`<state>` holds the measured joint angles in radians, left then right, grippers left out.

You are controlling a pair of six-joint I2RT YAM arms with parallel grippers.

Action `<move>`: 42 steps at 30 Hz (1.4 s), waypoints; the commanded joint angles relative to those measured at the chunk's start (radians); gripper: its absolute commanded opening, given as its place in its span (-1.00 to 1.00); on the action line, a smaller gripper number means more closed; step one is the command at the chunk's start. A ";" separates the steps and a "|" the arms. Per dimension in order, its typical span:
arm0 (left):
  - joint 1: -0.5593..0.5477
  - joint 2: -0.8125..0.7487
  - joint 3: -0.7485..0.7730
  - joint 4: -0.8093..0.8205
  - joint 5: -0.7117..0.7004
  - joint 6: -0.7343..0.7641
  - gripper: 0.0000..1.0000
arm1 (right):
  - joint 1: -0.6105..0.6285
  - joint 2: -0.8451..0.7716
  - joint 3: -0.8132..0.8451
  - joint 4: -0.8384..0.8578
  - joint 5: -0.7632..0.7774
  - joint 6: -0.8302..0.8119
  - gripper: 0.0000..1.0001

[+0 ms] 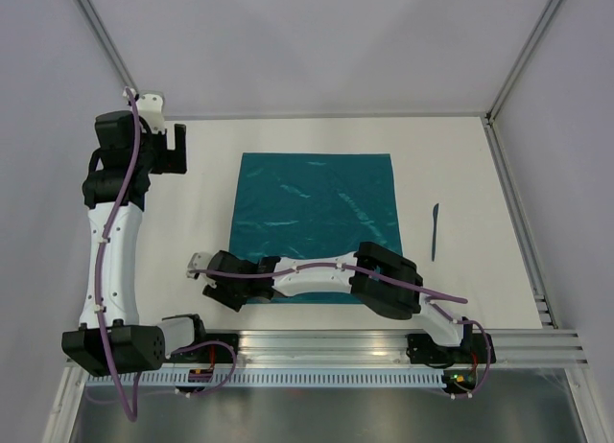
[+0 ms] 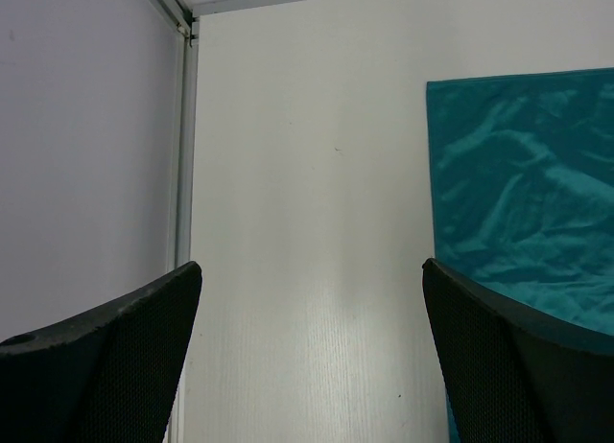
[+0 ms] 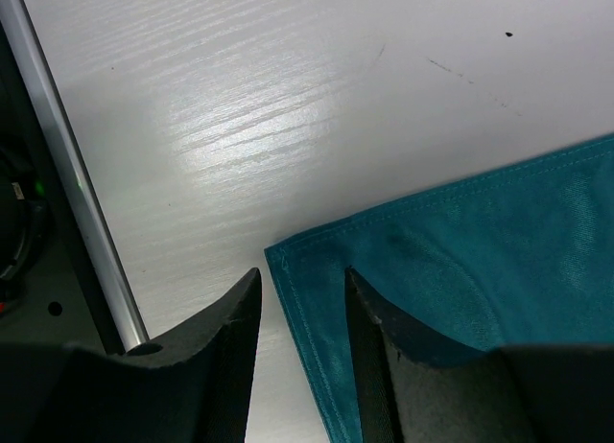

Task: Fold the napkin, place the utensils inside, and roll it up
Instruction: Fold the napkin at the center of the board.

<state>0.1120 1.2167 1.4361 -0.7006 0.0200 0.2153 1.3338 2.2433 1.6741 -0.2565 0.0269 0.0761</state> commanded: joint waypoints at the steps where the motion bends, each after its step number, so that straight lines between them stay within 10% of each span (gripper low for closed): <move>1: 0.003 -0.003 -0.003 0.016 0.020 0.021 0.99 | 0.015 0.022 0.045 -0.036 0.030 0.022 -0.07; 20: 0.005 -0.011 -0.032 0.018 0.031 0.024 0.99 | 0.038 0.059 0.059 -0.059 0.085 -0.006 -0.03; 42: 0.005 -0.002 -0.060 0.029 0.052 0.016 0.99 | 0.011 0.021 0.098 -0.084 0.067 -0.047 -0.86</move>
<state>0.1120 1.2167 1.3796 -0.6991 0.0559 0.2157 1.3563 2.2883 1.7332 -0.2863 0.0837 0.0456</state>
